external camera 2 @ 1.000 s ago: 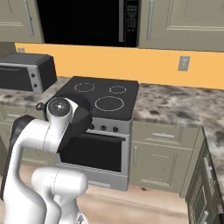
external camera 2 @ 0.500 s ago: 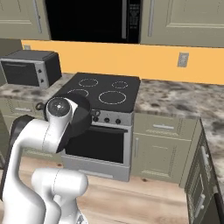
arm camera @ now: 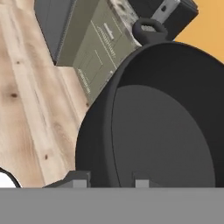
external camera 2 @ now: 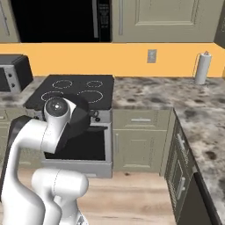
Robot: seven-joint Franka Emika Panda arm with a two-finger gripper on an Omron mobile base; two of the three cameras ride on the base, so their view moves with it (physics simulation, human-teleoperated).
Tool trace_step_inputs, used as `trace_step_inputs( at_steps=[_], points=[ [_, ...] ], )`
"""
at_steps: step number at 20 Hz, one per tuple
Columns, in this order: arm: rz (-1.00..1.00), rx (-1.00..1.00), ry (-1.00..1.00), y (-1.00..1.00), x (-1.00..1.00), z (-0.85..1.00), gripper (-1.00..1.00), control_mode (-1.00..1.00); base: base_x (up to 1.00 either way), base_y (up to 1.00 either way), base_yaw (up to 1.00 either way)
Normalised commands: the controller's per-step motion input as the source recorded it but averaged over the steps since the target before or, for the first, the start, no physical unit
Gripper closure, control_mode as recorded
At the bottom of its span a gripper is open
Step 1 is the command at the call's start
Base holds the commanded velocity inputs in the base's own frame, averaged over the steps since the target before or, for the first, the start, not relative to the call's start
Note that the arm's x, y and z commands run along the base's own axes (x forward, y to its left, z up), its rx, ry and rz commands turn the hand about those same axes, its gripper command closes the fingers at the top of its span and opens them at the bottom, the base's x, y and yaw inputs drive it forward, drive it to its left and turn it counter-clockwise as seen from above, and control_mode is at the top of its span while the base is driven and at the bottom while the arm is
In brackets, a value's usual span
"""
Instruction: Move the pot and pan from the stove into the sink.
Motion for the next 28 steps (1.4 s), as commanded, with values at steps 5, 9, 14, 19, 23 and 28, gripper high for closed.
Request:
trace_step_inputs(
  at_steps=[5, 9, 14, 19, 23, 28],
  points=[
    [0.00, 0.00, 0.00, 0.00, 0.00, 0.00, 1.00, 1.00, -0.02, 0.00, -0.42],
    [0.00, 0.00, 0.00, 0.00, 0.00, 0.00, 1.00, 1.00, 0.00, 0.00, -0.47],
    [0.00, 0.00, 0.00, 0.00, 0.00, 0.00, 1.00, 1.00, 0.00, 0.00, -0.47],
    [0.00, 0.00, 0.00, 0.00, 0.00, 0.00, 1.00, 1.00, 0.00, 0.00, -0.48],
    [0.00, 0.00, 0.00, 0.00, 0.00, 0.00, 1.00, 1.00, 0.00, 0.00, -0.47],
    [0.00, 0.00, 0.00, 0.00, 0.00, 0.00, 1.00, 1.00, 0.00, 0.00, -0.46]
  ],
)
